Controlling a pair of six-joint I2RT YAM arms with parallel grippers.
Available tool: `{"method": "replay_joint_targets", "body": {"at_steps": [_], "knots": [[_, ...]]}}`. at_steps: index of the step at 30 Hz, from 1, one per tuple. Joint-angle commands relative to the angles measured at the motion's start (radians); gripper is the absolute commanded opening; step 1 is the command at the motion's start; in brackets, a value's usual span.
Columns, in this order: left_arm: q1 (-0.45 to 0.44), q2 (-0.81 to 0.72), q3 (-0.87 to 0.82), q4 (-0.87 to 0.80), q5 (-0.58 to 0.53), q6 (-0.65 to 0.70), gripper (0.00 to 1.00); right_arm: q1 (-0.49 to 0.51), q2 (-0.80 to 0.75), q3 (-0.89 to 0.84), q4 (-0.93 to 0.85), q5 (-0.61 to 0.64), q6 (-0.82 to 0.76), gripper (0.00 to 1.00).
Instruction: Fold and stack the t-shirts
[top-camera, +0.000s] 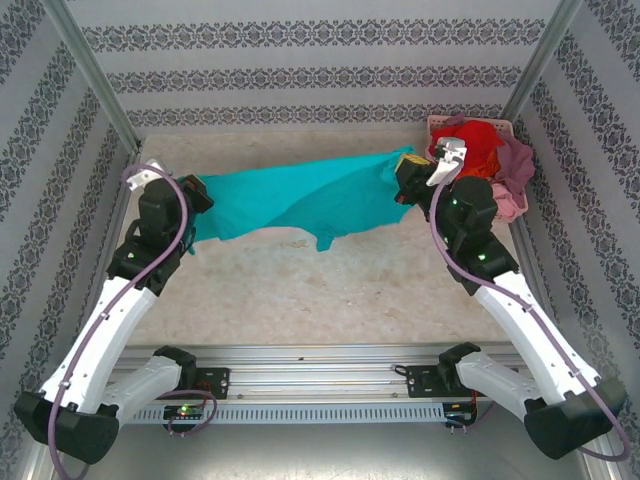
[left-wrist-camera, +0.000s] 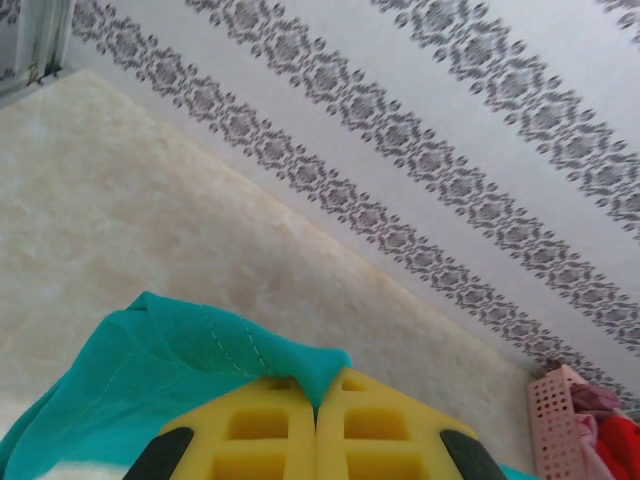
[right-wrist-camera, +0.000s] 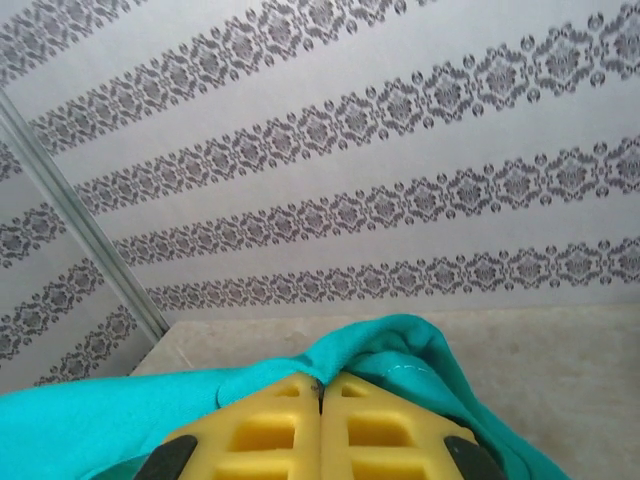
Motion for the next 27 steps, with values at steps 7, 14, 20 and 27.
{"method": "replay_joint_targets", "body": {"at_steps": [7, 14, 20, 27], "knots": [[0.063, 0.200, 0.198, -0.064, 0.055, 0.116, 0.00, -0.033, 0.159, 0.152, -0.001, 0.001, -0.103, 0.00], [0.150, 0.299, 0.323, -0.018, 0.133, 0.132, 0.00, -0.060, 0.417, 0.382, 0.017, -0.162, -0.077, 0.00], [0.268, 0.345, 0.480, -0.053, 0.215, 0.149, 0.00, -0.045, 0.506, 0.598, 0.028, -0.194, -0.096, 0.00], [0.321, 0.342, 0.504, -0.066, 0.280, 0.136, 0.00, -0.035, 0.398, 0.532, 0.033, -0.195, -0.125, 0.00]]}}
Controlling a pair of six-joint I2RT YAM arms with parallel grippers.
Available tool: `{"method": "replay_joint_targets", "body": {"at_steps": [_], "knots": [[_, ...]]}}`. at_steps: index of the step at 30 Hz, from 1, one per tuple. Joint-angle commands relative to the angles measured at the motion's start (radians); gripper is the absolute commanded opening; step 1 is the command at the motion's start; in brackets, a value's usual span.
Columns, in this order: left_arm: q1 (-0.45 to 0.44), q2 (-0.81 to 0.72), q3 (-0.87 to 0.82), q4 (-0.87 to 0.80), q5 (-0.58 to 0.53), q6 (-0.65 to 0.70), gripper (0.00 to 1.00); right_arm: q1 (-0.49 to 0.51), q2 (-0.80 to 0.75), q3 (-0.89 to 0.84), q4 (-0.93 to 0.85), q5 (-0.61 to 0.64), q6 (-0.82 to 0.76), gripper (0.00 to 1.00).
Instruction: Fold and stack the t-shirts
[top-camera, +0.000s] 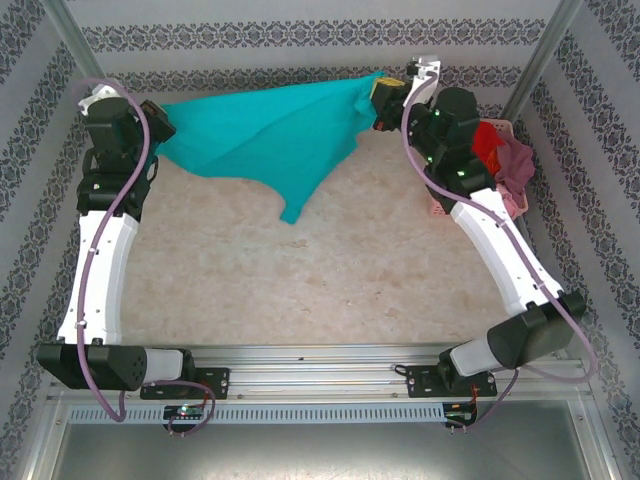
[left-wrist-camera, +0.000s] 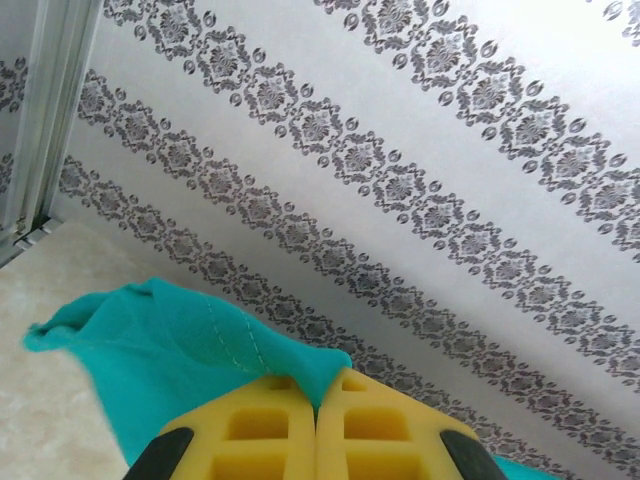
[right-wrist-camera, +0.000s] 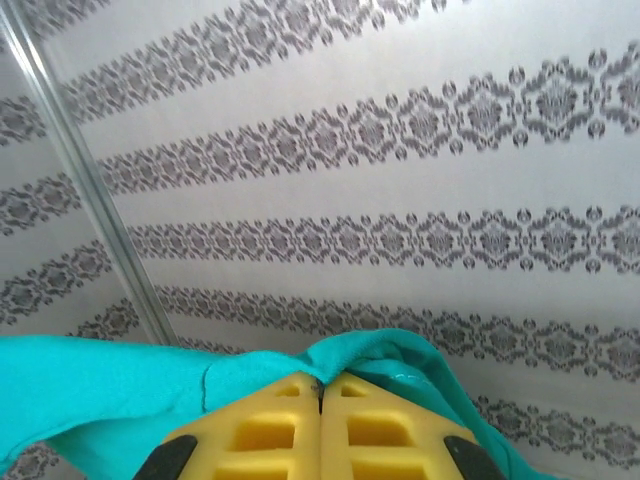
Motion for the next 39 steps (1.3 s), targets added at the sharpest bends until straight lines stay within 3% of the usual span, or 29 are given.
{"method": "replay_joint_targets", "body": {"at_steps": [1, 10, 11, 12, 13, 14, 15, 17, 23, 28, 32, 39], "knots": [[0.020, -0.018, -0.043, -0.010, 0.038, 0.015, 0.00, 0.014, -0.098, -0.099, 0.033, -0.002, -0.023, 0.00], [0.083, -0.064, -0.469, 0.007, 0.103, -0.050, 0.00, 0.079, -0.316, -0.738, 0.036, 0.063, 0.156, 0.00], [0.084, -0.059, -0.517, 0.021, 0.109, -0.062, 0.02, 0.089, -0.324, -0.798, 0.035, 0.072, 0.179, 0.06], [0.085, -0.049, -0.569, 0.035, 0.113, -0.072, 0.13, 0.096, -0.330, -0.840, 0.038, 0.074, 0.200, 0.30], [0.085, -0.038, -0.603, 0.043, 0.109, -0.082, 0.31, 0.098, -0.335, -0.869, 0.038, 0.078, 0.209, 0.55], [0.086, -0.027, -0.639, 0.050, 0.104, -0.089, 0.55, 0.100, -0.342, -0.894, 0.030, 0.091, 0.217, 0.73], [0.087, -0.020, -0.667, 0.051, 0.097, -0.087, 0.80, 0.099, -0.353, -0.914, 0.017, 0.114, 0.221, 0.81], [0.085, -0.021, -0.707, 0.037, 0.081, -0.088, 0.99, 0.089, -0.374, -0.931, -0.018, 0.159, 0.216, 0.86], [0.063, -0.121, -0.824, -0.075, 0.016, -0.175, 1.00, 0.046, -0.354, -0.931, -0.071, 0.160, 0.236, 0.86], [-0.053, -0.216, -0.902, -0.262, -0.055, -0.389, 0.99, 0.047, -0.250, -0.895, -0.095, 0.140, 0.268, 0.80], [-0.160, -0.274, -0.988, -0.247, -0.074, -0.574, 0.93, 0.051, -0.135, -0.846, -0.134, 0.139, 0.296, 0.73], [-0.169, -0.207, -1.025, -0.203, -0.124, -0.713, 0.84, 0.057, 0.048, -0.740, -0.183, 0.148, 0.274, 0.66]]}}
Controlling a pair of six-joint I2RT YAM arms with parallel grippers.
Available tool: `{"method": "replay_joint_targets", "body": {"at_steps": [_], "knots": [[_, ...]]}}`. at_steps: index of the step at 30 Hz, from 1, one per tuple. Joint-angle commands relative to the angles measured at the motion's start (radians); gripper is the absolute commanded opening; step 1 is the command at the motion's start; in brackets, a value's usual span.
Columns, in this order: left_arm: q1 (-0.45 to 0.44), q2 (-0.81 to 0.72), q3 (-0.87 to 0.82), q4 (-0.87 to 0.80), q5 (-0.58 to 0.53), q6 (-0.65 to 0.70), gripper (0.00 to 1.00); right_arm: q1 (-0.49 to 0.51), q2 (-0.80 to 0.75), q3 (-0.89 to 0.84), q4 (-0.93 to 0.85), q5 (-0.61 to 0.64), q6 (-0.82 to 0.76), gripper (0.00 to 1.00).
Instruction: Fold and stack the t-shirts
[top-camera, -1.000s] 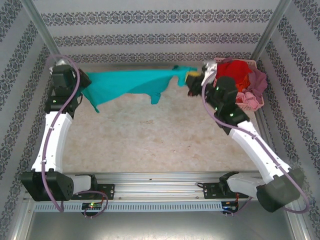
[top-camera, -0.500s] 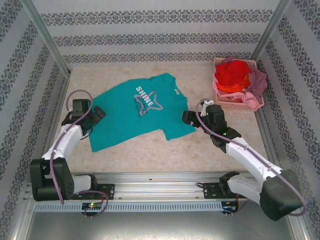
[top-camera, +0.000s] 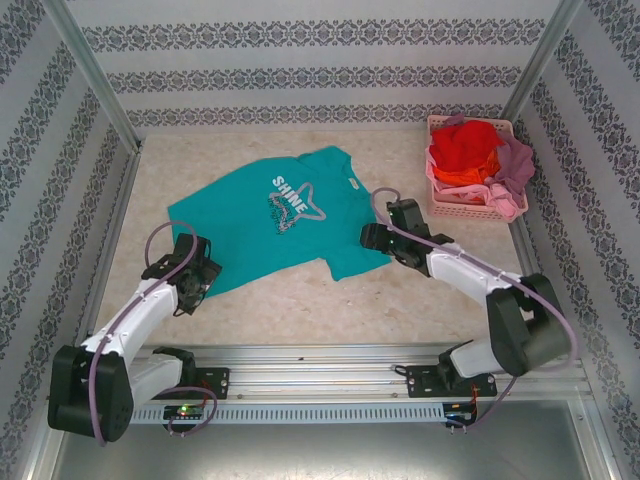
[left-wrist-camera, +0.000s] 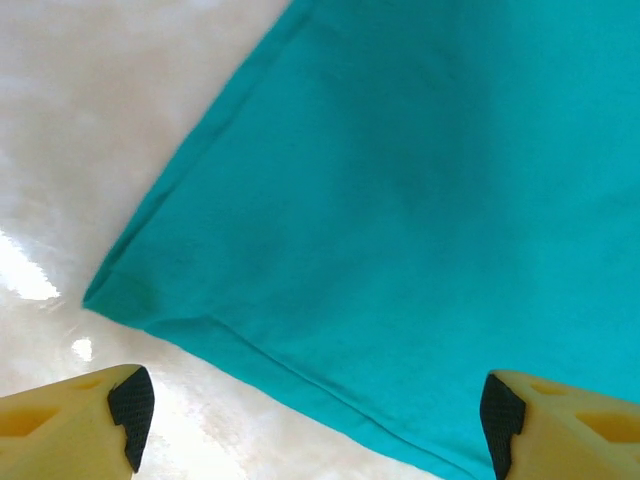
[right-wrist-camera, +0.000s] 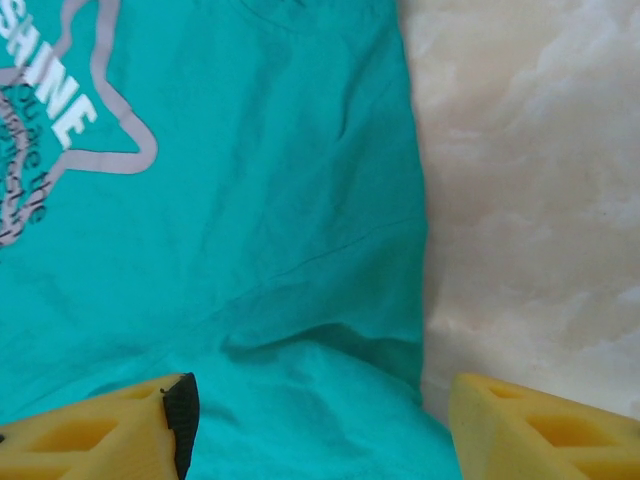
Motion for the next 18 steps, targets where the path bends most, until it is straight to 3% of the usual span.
{"method": "replay_joint_targets", "body": {"at_steps": [1, 5, 9, 14, 18], "knots": [[-0.005, 0.030, -0.003, 0.015, -0.055, -0.117, 0.83, 0.008, 0.062, 0.068, -0.040, 0.012, -0.014, 0.65], [-0.004, 0.089, -0.009, 0.067, -0.029, -0.154, 0.80, -0.007, 0.142, 0.116, -0.074, 0.029, -0.021, 0.64], [-0.004, 0.110, -0.025, 0.086, -0.039, -0.180, 0.78, -0.036, 0.201, 0.141, -0.097, -0.032, -0.030, 0.64], [-0.003, 0.136, -0.038, 0.104, -0.041, -0.180, 0.78, -0.003, 0.218, 0.169, -0.154, -0.055, -0.111, 0.65], [-0.003, 0.149, -0.041, 0.114, -0.044, -0.168, 0.78, 0.017, 0.232, 0.175, -0.200, -0.065, -0.121, 0.57]]}}
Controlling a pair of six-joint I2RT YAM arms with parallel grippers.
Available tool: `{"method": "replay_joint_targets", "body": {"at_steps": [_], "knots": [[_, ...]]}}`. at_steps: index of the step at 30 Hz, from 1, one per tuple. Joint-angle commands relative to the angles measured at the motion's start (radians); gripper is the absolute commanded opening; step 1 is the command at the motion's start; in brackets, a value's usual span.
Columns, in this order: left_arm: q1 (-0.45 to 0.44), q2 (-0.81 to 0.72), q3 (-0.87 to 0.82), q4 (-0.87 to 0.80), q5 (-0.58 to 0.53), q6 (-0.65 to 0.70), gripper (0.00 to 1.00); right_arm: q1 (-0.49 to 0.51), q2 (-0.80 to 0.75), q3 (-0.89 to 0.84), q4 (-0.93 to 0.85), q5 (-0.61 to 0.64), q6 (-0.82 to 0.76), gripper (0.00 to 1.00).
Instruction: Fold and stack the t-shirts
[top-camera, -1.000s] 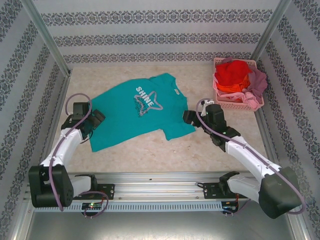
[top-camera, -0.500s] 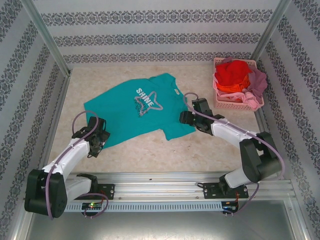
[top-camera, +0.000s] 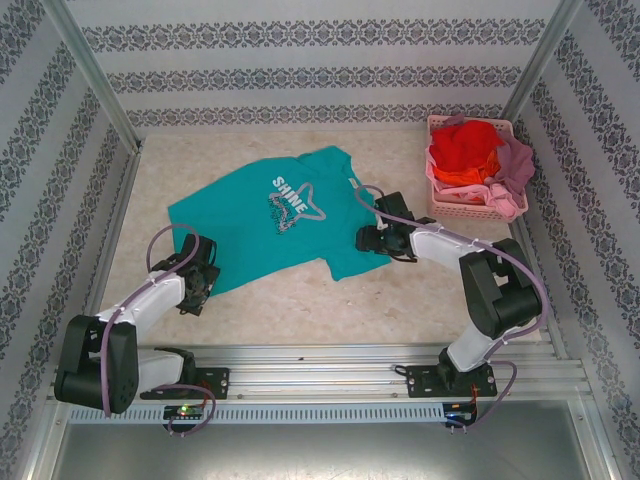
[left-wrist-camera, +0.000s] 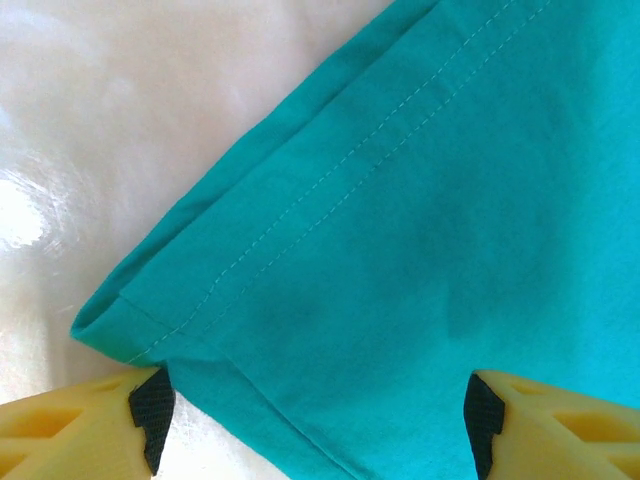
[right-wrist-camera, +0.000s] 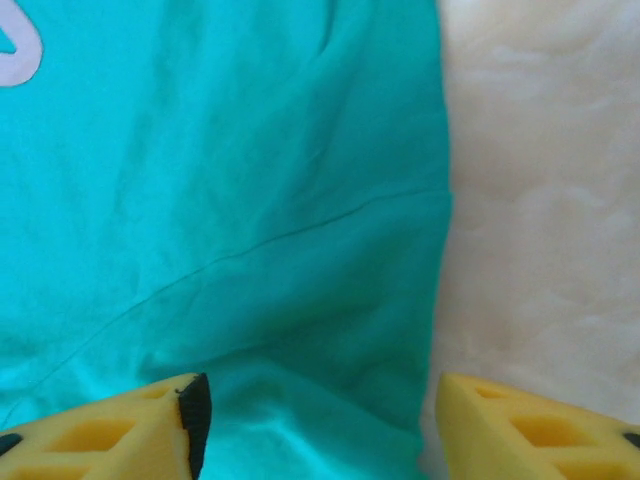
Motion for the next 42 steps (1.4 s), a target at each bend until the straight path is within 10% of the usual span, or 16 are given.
{"method": "replay_joint_targets", "body": {"at_steps": [1, 13, 18, 34, 42], "knots": [[-0.002, 0.019, -0.015, 0.026, -0.022, -0.010, 0.78, 0.018, 0.018, 0.020, -0.067, -0.033, -0.032, 0.54], [0.045, 0.044, 0.000, 0.040, -0.014, 0.053, 0.78, 0.090, -0.075, -0.031, -0.094, -0.108, 0.005, 0.40], [0.047, 0.038, -0.008, 0.046, -0.003, 0.041, 0.78, 0.046, -0.157, -0.062, -0.033, 0.016, 0.063, 0.66], [0.047, 0.011, -0.042, 0.057, 0.008, 0.005, 0.78, 0.017, 0.098, 0.061, -0.048, -0.041, -0.019, 0.52], [0.047, 0.010, -0.034, 0.056, 0.000, -0.015, 0.76, 0.013, 0.062, 0.021, -0.011, -0.014, -0.002, 0.00]]}}
